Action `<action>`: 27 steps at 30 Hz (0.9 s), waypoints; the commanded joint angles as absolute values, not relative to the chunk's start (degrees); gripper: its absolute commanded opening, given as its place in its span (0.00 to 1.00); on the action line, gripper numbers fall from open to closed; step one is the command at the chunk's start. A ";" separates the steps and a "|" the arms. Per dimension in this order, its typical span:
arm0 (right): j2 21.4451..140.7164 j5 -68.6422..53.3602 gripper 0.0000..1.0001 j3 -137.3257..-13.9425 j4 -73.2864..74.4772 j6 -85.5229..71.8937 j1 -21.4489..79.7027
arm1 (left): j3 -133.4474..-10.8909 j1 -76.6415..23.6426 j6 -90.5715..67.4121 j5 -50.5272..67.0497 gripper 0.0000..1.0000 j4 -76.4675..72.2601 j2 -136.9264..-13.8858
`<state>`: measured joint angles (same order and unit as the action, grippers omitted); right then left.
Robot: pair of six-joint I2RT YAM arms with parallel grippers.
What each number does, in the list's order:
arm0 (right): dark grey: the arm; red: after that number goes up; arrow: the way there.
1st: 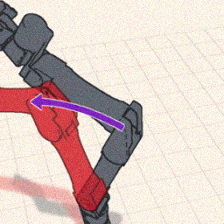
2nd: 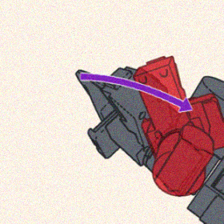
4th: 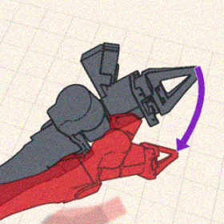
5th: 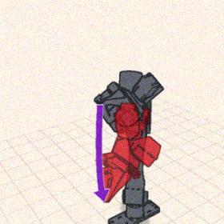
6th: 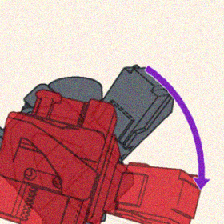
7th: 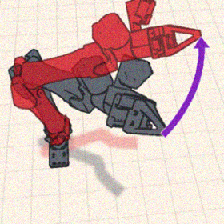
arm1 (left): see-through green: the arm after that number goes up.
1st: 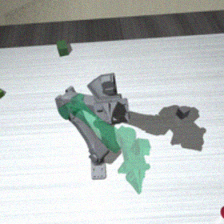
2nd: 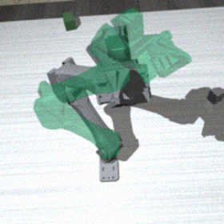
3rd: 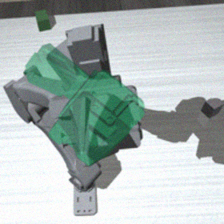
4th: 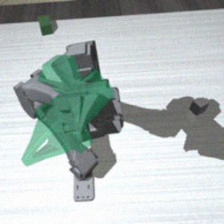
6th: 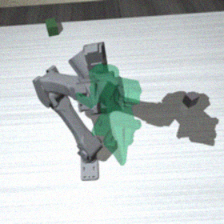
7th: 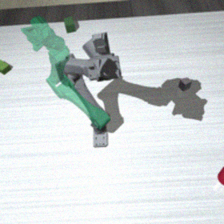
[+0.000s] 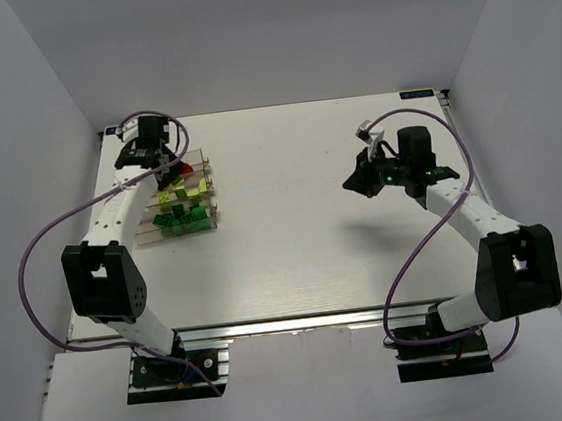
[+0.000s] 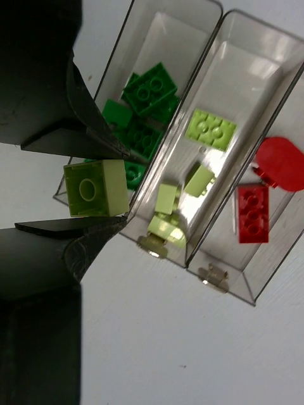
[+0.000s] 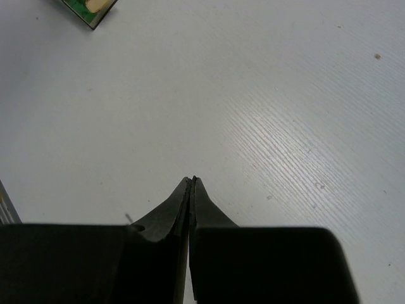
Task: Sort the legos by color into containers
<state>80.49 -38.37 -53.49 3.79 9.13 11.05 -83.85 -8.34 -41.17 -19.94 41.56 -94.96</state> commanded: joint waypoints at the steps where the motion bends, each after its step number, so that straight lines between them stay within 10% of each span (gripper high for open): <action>1: 80.95 -37.27 0.02 -56.95 4.83 10.55 11.86 | -83.85 -5.46 -36.49 -19.34 0.05 40.87 -93.60; 27: 83.41 -36.04 0.09 -58.27 5.89 12.13 12.04 | -91.32 -0.09 -30.67 -23.73 0.08 34.63 -110.39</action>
<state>82.98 -36.14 -55.55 5.96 11.00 11.75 -89.01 -0.47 -30.50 -21.89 36.14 -109.93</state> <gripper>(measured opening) 0.090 0.470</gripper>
